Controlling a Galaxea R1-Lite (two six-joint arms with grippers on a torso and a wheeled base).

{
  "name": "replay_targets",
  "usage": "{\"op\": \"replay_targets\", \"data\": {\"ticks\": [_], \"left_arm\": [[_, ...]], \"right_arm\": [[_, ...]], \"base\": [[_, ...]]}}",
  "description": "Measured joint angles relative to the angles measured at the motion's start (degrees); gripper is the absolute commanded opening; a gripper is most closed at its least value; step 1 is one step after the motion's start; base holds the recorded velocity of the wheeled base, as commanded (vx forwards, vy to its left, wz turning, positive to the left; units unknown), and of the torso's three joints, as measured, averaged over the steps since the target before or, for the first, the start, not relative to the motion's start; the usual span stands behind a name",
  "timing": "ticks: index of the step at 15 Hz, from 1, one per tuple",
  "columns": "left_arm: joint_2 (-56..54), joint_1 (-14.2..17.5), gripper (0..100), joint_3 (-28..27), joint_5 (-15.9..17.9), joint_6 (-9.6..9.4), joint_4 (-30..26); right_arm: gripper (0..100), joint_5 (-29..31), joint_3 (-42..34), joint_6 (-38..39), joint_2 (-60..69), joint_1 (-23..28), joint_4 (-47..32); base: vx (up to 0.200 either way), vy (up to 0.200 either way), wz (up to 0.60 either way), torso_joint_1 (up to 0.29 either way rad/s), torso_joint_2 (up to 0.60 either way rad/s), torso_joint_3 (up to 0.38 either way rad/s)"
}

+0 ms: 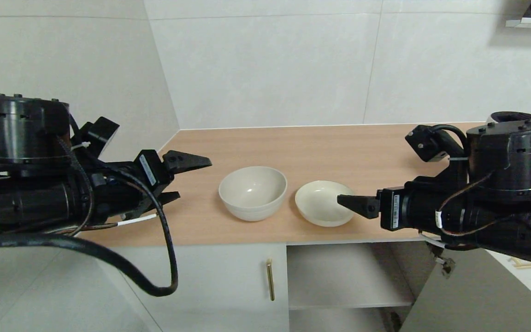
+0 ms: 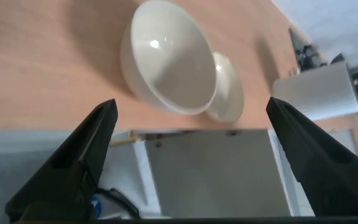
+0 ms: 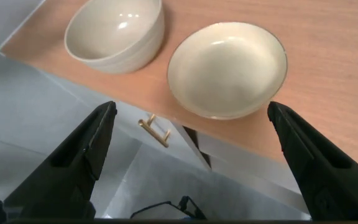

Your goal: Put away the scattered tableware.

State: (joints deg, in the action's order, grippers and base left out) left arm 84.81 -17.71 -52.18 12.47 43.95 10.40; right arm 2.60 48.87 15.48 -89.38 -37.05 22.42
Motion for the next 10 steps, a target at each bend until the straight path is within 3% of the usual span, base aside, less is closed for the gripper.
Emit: {"op": "replay_targets", "data": {"ticks": [3,7,10], "left_arm": [[1.82,-0.23,100,-0.63,0.24,1.12,0.55],[5.96,-0.48,100,-3.66,-0.27,6.55,0.46],[9.57,-0.54,100,-4.38,-0.43,7.07,0.49]], "right_arm": [[100,0.02,3.16,1.01,-0.55,0.11,-4.46],[100,-0.33,12.45,11.09,-1.38,0.56,-18.62],[100,-1.26,23.13,20.32,-4.39,2.85,-31.45]], "base": [[0.0,0.0,0.0,0.0,0.0,0.0],[0.0,0.0,0.0,0.0,0.0,0.0],[0.0,0.0,0.0,0.0,0.0,0.0]]}}
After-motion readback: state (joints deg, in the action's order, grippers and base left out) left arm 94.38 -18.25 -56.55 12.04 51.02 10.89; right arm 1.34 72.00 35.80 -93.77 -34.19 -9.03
